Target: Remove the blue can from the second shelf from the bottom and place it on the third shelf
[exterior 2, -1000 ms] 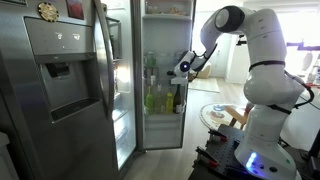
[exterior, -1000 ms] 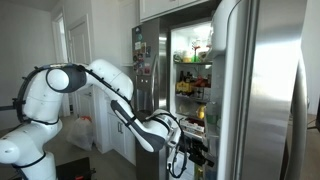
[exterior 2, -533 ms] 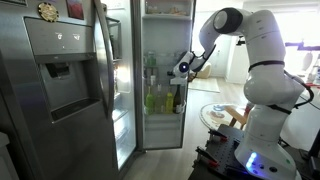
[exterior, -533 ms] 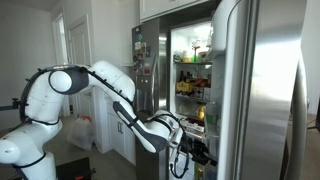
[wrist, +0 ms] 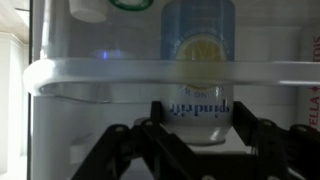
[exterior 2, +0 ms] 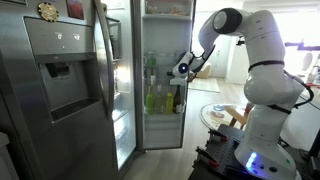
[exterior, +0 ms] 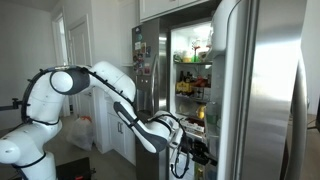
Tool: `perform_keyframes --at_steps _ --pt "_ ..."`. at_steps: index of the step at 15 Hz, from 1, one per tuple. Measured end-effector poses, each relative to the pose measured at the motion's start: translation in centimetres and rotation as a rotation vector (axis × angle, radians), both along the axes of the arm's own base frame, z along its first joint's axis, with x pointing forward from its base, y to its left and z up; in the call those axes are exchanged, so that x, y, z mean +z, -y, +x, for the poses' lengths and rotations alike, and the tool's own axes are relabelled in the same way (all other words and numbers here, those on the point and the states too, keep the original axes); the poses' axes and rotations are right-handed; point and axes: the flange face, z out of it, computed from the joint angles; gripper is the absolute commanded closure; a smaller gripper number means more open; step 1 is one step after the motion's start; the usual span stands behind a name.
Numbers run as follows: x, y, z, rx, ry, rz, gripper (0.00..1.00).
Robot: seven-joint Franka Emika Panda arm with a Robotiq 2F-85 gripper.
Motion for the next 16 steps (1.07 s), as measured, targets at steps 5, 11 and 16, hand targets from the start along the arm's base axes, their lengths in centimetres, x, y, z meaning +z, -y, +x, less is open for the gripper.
perform_keyframes --at_steps 5,11,16 --pt "-0.9 -0.9 1.2 -0.012 0.078 -0.038 0.54" --pt "-3.0 -3.1 2.1 0.004 0.170 -0.102 0.54" --pt "-4.0 -4.4 1.5 -0.028 0.211 -0.151 0.54"
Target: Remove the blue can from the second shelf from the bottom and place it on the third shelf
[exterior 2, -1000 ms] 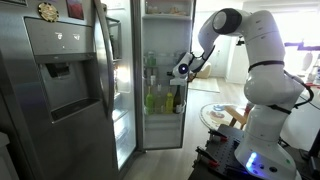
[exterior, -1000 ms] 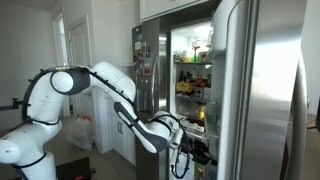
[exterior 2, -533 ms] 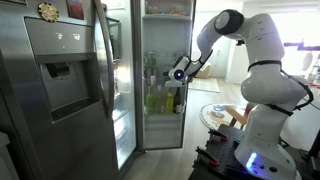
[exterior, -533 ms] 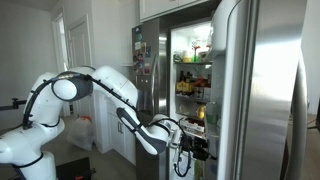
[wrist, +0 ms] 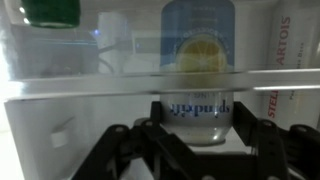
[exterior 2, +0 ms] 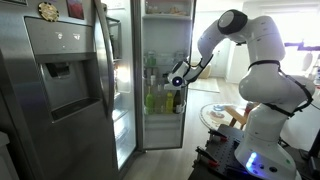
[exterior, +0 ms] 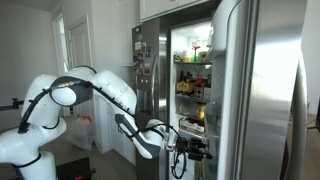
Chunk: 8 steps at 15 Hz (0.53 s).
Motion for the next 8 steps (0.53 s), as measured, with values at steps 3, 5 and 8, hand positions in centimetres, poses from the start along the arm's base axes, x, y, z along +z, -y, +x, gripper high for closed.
perform_keyframes --at_steps 3,5,8 --pt "0.0 -1.3 -0.1 -0.019 0.037 -0.035 0.54" --pt "0.3 -2.0 -0.1 -0.036 0.069 -0.062 0.54" --pt "1.0 -3.1 -0.3 -0.064 0.123 -0.100 0.54"
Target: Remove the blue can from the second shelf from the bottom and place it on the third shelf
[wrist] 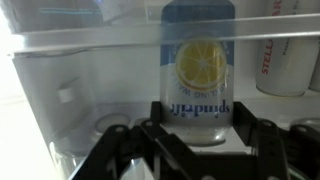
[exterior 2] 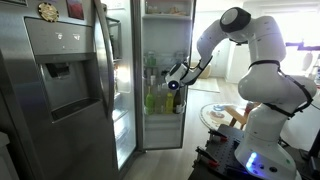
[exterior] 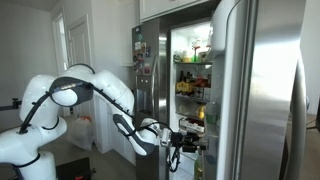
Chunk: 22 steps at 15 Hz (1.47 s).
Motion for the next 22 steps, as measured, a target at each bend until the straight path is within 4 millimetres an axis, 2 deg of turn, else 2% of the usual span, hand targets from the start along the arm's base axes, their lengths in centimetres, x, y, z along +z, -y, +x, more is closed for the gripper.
perform_keyframes --at_steps 4,9,10,19,20,22 --pt "0.1 -0.3 -1.0 -0.040 0.035 -0.038 0.54" --pt "-0.4 0.8 -2.6 -0.092 0.047 -0.074 0.54" --pt "-0.5 1.1 -2.9 -0.099 0.044 -0.074 0.29" --pt "-1.3 1.3 -3.0 -0.104 0.035 -0.063 0.29" --pt "-1.3 1.3 -3.0 -0.104 0.035 -0.063 0.54" --pt "-1.3 1.3 -3.0 -0.103 0.035 -0.063 0.54"
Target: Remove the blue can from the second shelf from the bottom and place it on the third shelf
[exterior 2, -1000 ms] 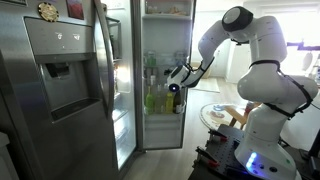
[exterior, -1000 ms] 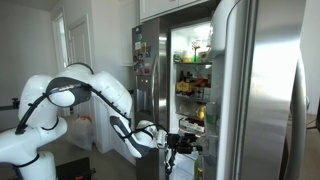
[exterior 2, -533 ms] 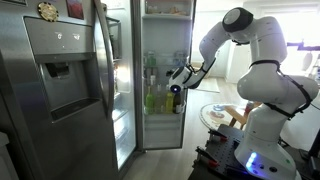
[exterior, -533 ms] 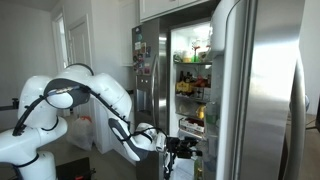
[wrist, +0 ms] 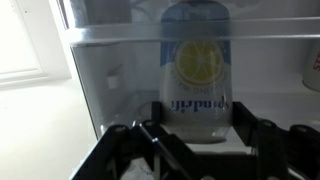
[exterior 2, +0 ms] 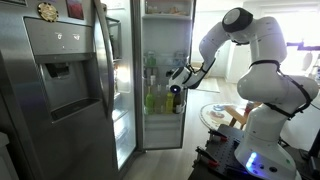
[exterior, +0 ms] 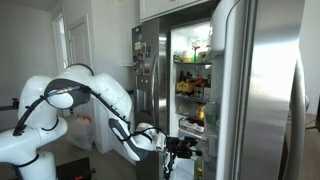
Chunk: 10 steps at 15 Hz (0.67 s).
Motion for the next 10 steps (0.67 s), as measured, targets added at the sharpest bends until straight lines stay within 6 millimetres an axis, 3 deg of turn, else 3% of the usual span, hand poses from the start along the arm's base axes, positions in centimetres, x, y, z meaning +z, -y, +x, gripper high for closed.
perform_keyframes --at_steps 4,10 --pt "0.3 -2.2 1.0 -0.008 0.057 -0.038 0.54" --pt "2.4 -10.5 2.8 0.008 0.212 -0.173 0.54"
